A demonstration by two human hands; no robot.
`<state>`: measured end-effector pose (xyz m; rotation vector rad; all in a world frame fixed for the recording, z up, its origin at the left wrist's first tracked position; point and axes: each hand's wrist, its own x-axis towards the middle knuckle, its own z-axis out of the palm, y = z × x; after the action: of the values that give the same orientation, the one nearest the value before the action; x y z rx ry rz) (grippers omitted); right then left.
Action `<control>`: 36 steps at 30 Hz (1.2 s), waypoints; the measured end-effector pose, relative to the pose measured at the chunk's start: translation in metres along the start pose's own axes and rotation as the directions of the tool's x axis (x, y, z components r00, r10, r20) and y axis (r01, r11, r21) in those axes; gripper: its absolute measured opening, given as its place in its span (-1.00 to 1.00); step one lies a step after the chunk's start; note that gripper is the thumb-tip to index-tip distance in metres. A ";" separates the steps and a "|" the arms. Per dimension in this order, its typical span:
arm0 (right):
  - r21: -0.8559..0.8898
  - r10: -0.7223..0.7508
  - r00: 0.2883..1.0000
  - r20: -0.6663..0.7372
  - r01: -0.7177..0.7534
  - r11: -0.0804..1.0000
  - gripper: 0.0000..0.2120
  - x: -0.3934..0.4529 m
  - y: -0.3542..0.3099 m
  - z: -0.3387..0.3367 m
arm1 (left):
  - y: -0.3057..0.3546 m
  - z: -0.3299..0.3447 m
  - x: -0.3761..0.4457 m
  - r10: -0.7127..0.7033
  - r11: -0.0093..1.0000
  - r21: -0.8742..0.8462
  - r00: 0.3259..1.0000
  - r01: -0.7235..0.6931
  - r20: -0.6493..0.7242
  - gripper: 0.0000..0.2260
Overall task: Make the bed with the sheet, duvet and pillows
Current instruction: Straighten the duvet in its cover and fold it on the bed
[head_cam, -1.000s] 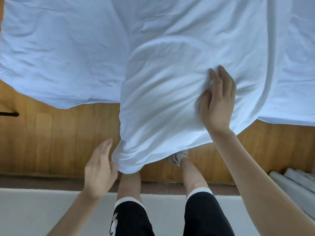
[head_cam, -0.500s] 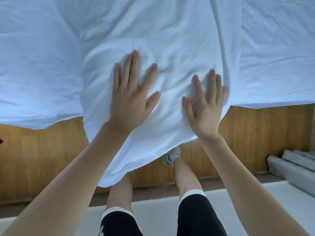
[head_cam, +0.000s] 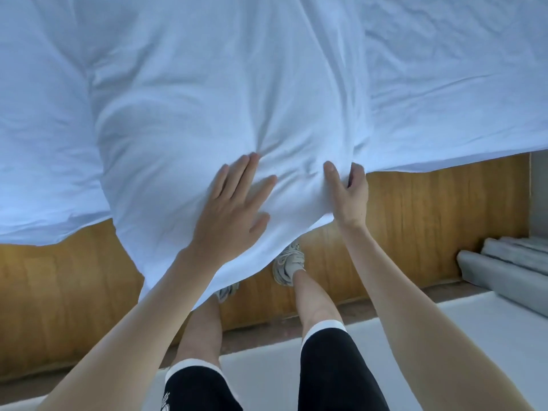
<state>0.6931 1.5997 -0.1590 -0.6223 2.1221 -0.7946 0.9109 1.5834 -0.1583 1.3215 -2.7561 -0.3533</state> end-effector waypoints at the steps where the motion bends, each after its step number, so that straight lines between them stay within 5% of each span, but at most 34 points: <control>1: 0.080 0.043 0.999 0.013 -0.044 0.996 -0.65 -0.004 0.005 0.002 | 0.001 0.000 -0.005 -0.005 1.000 -0.001 1.000 0.005 -0.003 -0.49; 3: 0.065 0.048 0.999 0.011 -0.048 0.997 -0.52 -0.011 0.008 0.003 | 0.002 0.000 -0.013 -0.002 1.000 0.001 1.000 0.002 0.005 -0.50; 5: -0.123 -0.153 0.988 -0.038 0.147 0.981 -0.48 -0.014 0.008 -0.009 | 0.002 -0.003 -0.018 -0.005 1.000 -0.015 1.000 0.005 -0.002 -0.51; 7: -0.302 -0.395 0.918 -0.039 0.366 0.880 -0.49 -0.016 0.006 -0.037 | 0.003 -0.008 -0.021 0.001 0.999 -0.035 0.999 -0.002 -0.035 -0.52; 10: -0.411 -0.572 0.817 -0.078 0.496 0.765 -0.51 -0.012 -0.001 -0.081 | 0.009 -0.017 -0.022 0.023 0.999 -0.047 0.997 -0.026 -0.073 -0.54; 13: -0.556 -0.521 0.853 -0.028 0.420 0.717 -0.52 0.006 0.016 -0.082 | 0.004 -0.015 -0.026 -0.023 0.999 -0.036 0.998 0.021 -0.056 -0.54; 15: -0.734 -0.307 0.946 0.107 0.283 0.617 -0.62 0.023 0.036 -0.060 | -0.004 -0.008 -0.031 -0.063 0.998 0.027 0.998 0.063 -0.004 -0.52; 17: -0.758 -0.117 0.992 0.035 0.103 0.644 -0.81 0.037 0.037 -0.036 | -0.008 -0.002 -0.035 -0.089 0.995 0.051 0.996 0.087 0.028 -0.53; 19: -0.623 -0.178 0.976 -0.125 0.063 0.780 -0.67 0.037 0.017 -0.019 | -0.009 -0.003 -0.034 -0.097 0.995 0.011 0.995 0.098 -0.011 -0.57; 21: -0.543 -0.451 0.855 -0.256 0.259 0.799 -0.55 0.029 -0.008 -0.008 | -0.013 -0.007 -0.027 -0.137 0.990 -0.045 0.986 0.133 -0.099 -0.56; 24: -0.526 -0.692 0.721 -0.046 0.571 0.630 -0.44 0.014 -0.040 0.021 | -0.034 -0.010 -0.010 -0.295 0.956 -0.058 0.937 0.289 -0.187 -0.51; 26: -0.591 -0.638 0.746 0.191 0.606 0.532 -0.32 0.018 -0.044 0.049 | -0.051 -0.001 0.002 -0.361 0.932 -0.027 0.925 0.360 -0.119 -0.44; 28: -0.683 -0.528 0.806 0.269 0.545 0.485 -0.23 0.033 -0.039 0.070 | -0.060 0.015 0.008 -0.364 0.931 -0.019 0.931 0.363 -0.010 -0.35; 31: -0.730 -0.431 0.862 0.267 0.473 0.493 -0.18 0.054 -0.042 0.080 | -0.063 0.026 0.018 -0.374 0.927 -0.019 0.927 0.374 0.022 -0.30; 36: -0.730 -0.491 0.848 0.197 0.461 0.504 -0.19 0.047 -0.034 0.082 | -0.061 0.033 0.014 -0.385 0.923 -0.020 0.923 0.385 -0.009 -0.28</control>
<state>0.7367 1.5188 -0.1999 -1.7272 2.2980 -0.1014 0.9436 1.5413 -0.2052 1.8539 -2.4602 -0.3850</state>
